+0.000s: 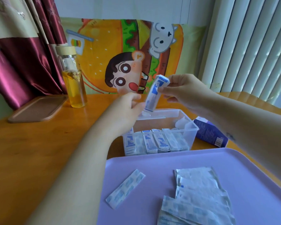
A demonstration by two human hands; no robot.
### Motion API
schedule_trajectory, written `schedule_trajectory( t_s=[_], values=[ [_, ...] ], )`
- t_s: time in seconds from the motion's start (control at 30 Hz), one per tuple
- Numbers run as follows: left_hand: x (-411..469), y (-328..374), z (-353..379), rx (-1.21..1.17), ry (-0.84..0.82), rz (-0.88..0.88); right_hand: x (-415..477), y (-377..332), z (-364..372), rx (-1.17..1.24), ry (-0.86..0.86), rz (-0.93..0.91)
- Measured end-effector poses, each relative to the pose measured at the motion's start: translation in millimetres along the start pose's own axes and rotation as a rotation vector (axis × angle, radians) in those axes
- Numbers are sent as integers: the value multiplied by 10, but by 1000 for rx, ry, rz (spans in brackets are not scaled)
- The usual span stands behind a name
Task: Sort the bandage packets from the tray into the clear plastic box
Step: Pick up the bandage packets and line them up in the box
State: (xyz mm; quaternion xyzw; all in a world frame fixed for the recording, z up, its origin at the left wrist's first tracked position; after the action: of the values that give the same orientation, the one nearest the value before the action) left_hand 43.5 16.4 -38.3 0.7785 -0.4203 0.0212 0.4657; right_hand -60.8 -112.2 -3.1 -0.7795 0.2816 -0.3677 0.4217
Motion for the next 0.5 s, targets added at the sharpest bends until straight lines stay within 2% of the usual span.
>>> schedule_trajectory(
  t_s=[0.17, 0.23, 0.5],
  values=[
    [42, -211, -18, 192, 16, 40, 235, 359, 76, -167, -217, 343],
    [47, -227, -17, 246, 3, 42, 251, 452, 139, -230, -291, 422],
    [32, -298, -9, 410, -120, -10, 269, 620, 328, -487, -465, 487]
  ],
)
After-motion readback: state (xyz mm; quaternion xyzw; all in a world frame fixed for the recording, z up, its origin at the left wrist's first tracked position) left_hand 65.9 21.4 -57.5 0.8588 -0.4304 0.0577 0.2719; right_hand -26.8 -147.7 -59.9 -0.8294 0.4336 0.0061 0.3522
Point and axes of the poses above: each hand's wrist, its own x-axis towards the middle knuckle, its own z-axis out of the palm, y = z × x, the point moved 2 cm from there along x, towards the middle knuckle, and after that the axes turned 13 degrees about y, right-handed, at the moved point
